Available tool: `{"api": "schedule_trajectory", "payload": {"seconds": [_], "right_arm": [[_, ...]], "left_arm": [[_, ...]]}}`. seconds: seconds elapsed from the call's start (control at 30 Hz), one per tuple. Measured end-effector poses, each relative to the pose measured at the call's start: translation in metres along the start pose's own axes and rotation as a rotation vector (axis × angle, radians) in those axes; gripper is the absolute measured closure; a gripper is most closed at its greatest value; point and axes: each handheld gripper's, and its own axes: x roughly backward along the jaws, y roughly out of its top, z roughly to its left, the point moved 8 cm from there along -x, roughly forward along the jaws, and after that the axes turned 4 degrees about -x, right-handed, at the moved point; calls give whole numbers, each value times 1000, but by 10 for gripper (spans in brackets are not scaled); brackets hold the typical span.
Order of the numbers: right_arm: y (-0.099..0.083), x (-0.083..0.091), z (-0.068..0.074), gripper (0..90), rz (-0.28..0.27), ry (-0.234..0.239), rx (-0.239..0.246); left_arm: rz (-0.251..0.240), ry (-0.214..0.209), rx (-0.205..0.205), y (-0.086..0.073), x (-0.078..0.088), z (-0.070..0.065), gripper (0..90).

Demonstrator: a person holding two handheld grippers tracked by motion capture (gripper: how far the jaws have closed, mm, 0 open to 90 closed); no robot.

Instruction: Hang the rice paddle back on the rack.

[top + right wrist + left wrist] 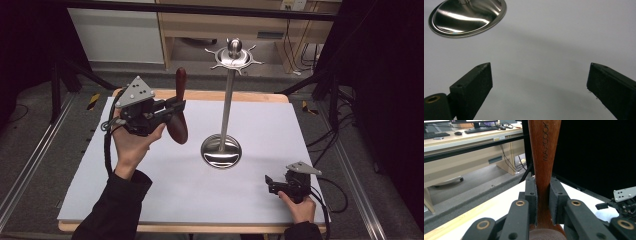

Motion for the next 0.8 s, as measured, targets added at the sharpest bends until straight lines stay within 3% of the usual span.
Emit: {"api": "schedule_trajectory", "payload": {"seconds": [0.23,0.27,0.33,0.8], "right_arm": [[0,0,-1,67,-1,2,3],[0,0,-1,67,-2,2,3],[0,0,-1,67,-2,3,3],[0,0,0,66,-3,11,-5]], "left_arm": [[6,-7,-13,7,-9,-4,781],[-6,0,-33,10,-12,-3,781],[6,-12,-16,10,-13,-6,782],[20,-19,-19,15,-29,-10,782]]}}
